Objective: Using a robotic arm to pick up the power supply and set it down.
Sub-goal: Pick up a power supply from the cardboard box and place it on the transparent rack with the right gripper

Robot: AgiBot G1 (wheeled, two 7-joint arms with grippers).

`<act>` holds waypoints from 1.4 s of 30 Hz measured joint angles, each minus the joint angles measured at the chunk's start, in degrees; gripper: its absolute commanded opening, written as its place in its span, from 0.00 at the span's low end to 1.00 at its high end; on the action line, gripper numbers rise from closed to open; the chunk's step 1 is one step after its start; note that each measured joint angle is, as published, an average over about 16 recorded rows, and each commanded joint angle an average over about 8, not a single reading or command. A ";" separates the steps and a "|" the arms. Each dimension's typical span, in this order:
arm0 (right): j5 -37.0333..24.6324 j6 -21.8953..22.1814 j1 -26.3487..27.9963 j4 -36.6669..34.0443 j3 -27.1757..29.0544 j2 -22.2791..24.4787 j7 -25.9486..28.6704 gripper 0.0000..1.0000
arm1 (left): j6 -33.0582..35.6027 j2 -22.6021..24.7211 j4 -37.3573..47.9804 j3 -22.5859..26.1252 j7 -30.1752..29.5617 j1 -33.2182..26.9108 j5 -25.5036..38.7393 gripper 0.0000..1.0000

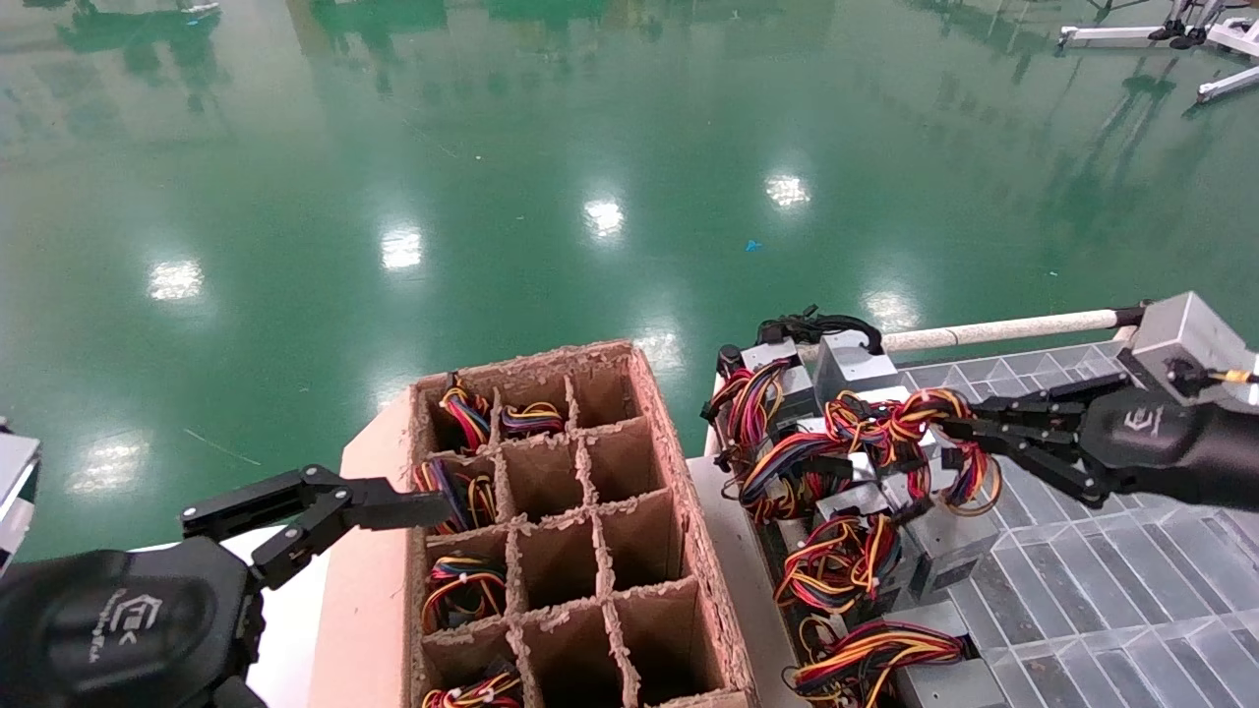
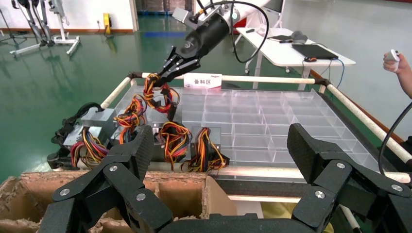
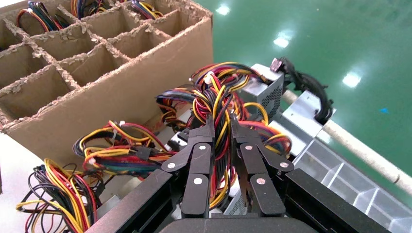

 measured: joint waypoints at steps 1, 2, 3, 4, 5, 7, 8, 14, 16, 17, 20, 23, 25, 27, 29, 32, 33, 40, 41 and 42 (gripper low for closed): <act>0.22 -0.19 -0.23 -0.72 0.12 -0.19 -0.16 0.00 | 0.00 0.00 0.00 0.00 0.00 0.00 0.00 1.00; 0.53 -0.40 -0.49 -1.46 0.28 -0.36 -0.29 0.00 | 0.00 0.00 0.00 0.00 0.00 0.00 0.00 1.00; 0.91 -0.63 -0.79 -2.20 0.50 -0.50 -0.38 0.00 | 0.00 0.00 0.00 0.00 0.00 0.00 0.00 1.00; 1.35 -0.87 -1.11 -2.93 0.77 -0.62 -0.43 0.00 | 0.00 0.00 0.00 0.00 0.00 0.00 0.00 1.00; 1.88 -1.12 -1.49 -3.66 1.09 -0.74 -0.44 0.00 | 0.00 0.00 0.00 0.00 0.00 0.00 0.00 1.00; 3.09 -1.62 -2.32 -5.06 1.83 -0.97 -0.38 0.00 | 0.00 0.00 0.00 0.01 0.00 0.00 0.00 1.00; 3.75 -1.87 -2.78 -5.74 2.25 -1.10 -0.31 0.00 | 0.00 0.00 0.00 0.01 0.00 0.00 0.00 1.00; 7.86 -3.02 -5.75 -8.97 4.89 -2.05 0.43 0.00 | 0.00 0.00 0.00 0.01 0.01 0.00 -0.01 1.00; 9.08 -3.24 -6.74 -9.73 5.68 -2.45 0.67 0.00 | -0.01 -0.01 0.00 0.01 0.01 0.00 -0.01 1.00; 9.64 -3.32 -7.23 -10.06 6.05 -2.66 0.78 0.00 | -0.01 -0.01 0.00 0.01 0.01 0.00 -0.01 1.00; 10.94 -3.34 -8.57 -10.80 6.91 -3.29 0.97 0.00 | -0.01 -0.01 0.00 0.02 0.01 0.00 -0.01 1.00; 11.71 -3.16 -9.70 -11.27 7.44 -3.79 0.98 0.00 | -0.01 -0.01 0.00 0.02 0.01 -0.01 -0.01 1.00; 12.10 -3.03 -10.39 -11.54 7.70 -3.97 0.93 0.00 | -0.01 -0.01 0.00 0.02 0.01 -0.01 -0.01 1.00; 12.47 -2.93 -11.09 -11.82 7.97 -4.02 0.86 0.00 | -0.01 -0.01 0.00 0.02 0.01 -0.01 -0.02 1.00; 12.91 -2.88 -11.88 -12.15 8.28 -3.94 0.79 0.00 | -0.01 -0.01 0.00 0.03 0.01 -0.01 -0.02 1.00; 13.67 -2.92 -13.24 -12.69 8.83 -3.60 0.67 0.00 | -0.01 -0.01 0.00 0.03 0.01 -0.01 -0.02 1.00; 13.95 -2.96 -13.73 -12.86 9.03 -3.43 0.61 0.00 | -0.01 -0.01 0.00 0.03 0.01 -0.01 -0.02 1.00; 16.07 -3.31 -17.51 -13.98 10.57 -1.69 0.11 0.00 | -0.01 -0.01 0.00 0.03 0.02 -0.01 -0.02 1.00; 16.37 -3.33 -18.05 -14.11 10.79 -1.39 0.03 0.00 | -0.01 -0.01 0.00 0.04 0.02 -0.01 -0.02 1.00; 16.66 -3.32 -18.58 -14.24 11.00 -1.09 -0.06 0.00 | -0.01 -0.01 0.00 0.04 0.02 -0.01 -0.02 1.00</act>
